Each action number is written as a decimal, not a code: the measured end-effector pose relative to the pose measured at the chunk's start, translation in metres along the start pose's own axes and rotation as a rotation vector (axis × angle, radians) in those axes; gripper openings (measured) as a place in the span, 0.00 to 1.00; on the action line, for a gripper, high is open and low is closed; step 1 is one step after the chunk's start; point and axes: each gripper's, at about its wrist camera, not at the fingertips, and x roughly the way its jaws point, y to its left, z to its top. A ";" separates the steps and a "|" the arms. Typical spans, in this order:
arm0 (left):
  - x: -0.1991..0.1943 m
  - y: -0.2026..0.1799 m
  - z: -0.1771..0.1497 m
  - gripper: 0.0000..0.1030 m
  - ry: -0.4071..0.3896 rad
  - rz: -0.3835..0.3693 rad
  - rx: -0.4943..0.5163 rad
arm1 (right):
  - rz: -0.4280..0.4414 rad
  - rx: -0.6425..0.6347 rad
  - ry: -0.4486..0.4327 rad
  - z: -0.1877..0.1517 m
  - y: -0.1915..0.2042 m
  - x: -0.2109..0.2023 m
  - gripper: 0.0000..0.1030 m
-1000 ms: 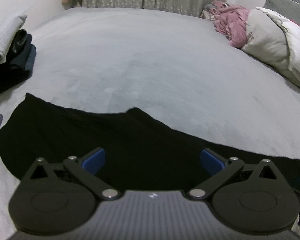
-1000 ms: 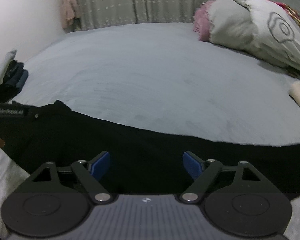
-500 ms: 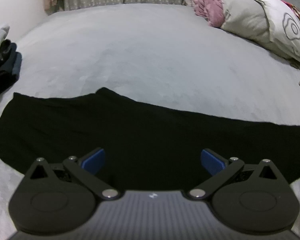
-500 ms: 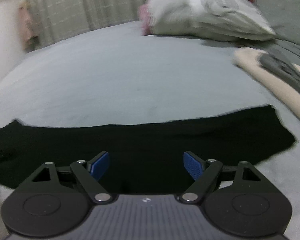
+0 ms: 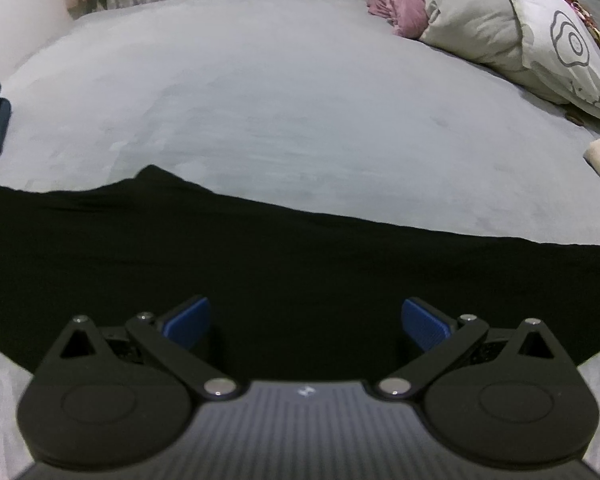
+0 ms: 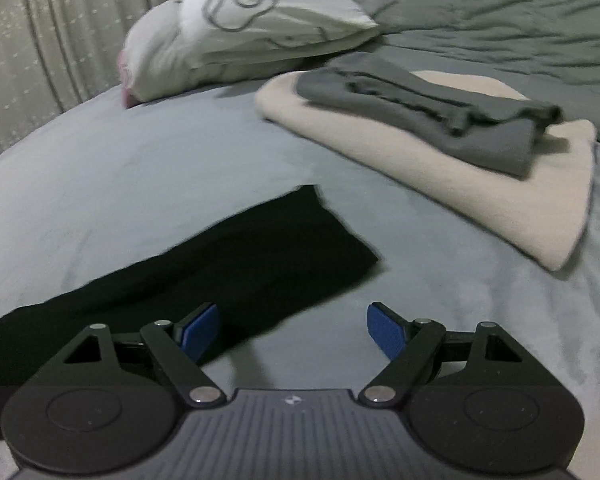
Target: Fold clothes
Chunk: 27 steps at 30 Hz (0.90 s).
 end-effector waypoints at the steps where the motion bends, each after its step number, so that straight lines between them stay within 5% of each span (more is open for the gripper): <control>1: 0.002 -0.002 0.000 1.00 0.002 -0.001 0.010 | 0.002 -0.002 -0.008 0.001 -0.005 0.003 0.79; 12: 0.012 -0.011 -0.002 0.99 0.017 -0.014 0.041 | 0.040 0.029 -0.108 0.011 -0.029 0.030 0.63; 19: 0.006 -0.018 -0.001 0.99 -0.009 -0.177 0.025 | 0.063 0.013 -0.138 0.013 -0.028 0.039 0.56; 24: 0.008 -0.028 -0.003 0.99 -0.009 -0.190 0.064 | 0.055 -0.018 -0.161 0.018 -0.023 0.033 0.56; 27: 0.009 -0.028 -0.004 0.99 -0.006 -0.195 0.067 | 0.126 -0.034 -0.191 0.028 -0.018 0.025 0.42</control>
